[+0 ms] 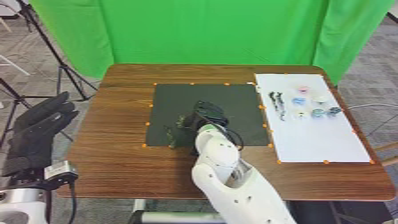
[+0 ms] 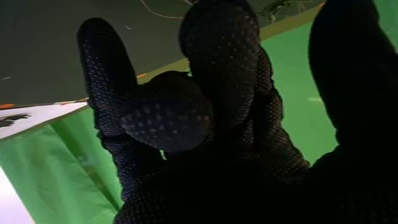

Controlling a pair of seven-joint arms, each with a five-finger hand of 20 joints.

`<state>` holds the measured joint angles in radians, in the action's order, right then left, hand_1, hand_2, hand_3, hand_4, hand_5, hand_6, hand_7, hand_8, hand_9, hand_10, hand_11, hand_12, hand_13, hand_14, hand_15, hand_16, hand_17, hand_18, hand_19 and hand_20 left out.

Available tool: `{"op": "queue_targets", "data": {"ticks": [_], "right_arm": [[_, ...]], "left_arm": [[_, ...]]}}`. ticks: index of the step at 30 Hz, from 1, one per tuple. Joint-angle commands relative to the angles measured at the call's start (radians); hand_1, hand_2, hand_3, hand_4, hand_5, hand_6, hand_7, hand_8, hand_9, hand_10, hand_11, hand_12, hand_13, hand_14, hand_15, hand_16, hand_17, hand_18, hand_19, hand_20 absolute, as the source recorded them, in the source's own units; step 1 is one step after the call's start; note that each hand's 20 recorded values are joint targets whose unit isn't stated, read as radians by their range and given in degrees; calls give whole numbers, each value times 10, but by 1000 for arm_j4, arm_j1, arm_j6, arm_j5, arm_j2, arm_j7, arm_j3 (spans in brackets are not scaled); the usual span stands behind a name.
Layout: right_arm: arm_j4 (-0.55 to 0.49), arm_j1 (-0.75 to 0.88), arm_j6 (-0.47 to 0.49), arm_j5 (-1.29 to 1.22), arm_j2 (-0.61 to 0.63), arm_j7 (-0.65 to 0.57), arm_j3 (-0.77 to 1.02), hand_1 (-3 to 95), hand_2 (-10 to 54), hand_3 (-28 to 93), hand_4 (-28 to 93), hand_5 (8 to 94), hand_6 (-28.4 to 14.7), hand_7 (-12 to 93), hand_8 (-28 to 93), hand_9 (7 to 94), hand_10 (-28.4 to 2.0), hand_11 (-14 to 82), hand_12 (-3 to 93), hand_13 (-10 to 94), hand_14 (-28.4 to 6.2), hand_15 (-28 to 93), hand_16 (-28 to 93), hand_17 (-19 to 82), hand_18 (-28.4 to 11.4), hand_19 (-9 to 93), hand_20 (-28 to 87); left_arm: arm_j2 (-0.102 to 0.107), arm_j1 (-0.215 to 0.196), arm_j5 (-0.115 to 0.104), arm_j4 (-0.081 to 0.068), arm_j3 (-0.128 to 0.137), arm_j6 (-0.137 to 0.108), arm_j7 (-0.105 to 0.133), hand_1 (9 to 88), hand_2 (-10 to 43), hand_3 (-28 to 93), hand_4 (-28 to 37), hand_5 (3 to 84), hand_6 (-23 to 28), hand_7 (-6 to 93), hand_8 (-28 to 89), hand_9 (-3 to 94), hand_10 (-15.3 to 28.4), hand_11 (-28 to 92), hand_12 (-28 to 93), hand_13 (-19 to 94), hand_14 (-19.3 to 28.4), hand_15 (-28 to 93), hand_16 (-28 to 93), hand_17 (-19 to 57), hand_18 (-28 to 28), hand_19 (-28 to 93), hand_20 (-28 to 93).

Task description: Arrange flowers

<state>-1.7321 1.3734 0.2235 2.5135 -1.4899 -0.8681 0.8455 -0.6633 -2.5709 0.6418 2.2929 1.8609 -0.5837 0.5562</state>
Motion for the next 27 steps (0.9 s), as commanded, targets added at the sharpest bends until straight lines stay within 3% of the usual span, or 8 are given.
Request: {"op": "queue_targets", "data": {"ticks": [1,9,13,27], "right_arm": [[-7,7,19,-8,3,-24,1,339,-81,712,-203,787,-107,154,-92,937,-108,448,212,937,-40,654,189,411,-260,858,-149],[-12,23,73,-29,-2,-44,7,344,-55,713,-204,841,-113,146,-94,937,-107,476,196,937,-39,672,176,421,-258,857,-148],[-26,18,44,-51,7,-45,-1,341,-42,712,-205,846,-114,142,-95,937,-106,485,185,937,-39,680,166,426,-256,857,-152],[-52,29,49,-62,13,-43,-1,302,-14,711,-199,742,-138,125,-90,937,-112,479,173,937,-36,684,151,446,-243,851,-188]], "left_arm": [[-4,-16,3,5,7,8,-2,306,26,811,-145,364,84,181,-118,307,181,388,72,178,229,620,-163,-120,202,547,79],[-1,-25,0,6,11,5,1,305,25,814,-142,364,83,182,-118,307,181,388,73,179,227,619,-163,-120,202,547,78],[-1,-27,2,6,16,5,1,306,24,816,-141,364,83,182,-118,307,181,388,73,179,228,619,-163,-120,202,547,78],[-6,-41,0,9,24,7,2,307,25,818,-139,367,86,180,-117,309,182,390,72,179,228,619,-163,-120,203,547,78]]}}
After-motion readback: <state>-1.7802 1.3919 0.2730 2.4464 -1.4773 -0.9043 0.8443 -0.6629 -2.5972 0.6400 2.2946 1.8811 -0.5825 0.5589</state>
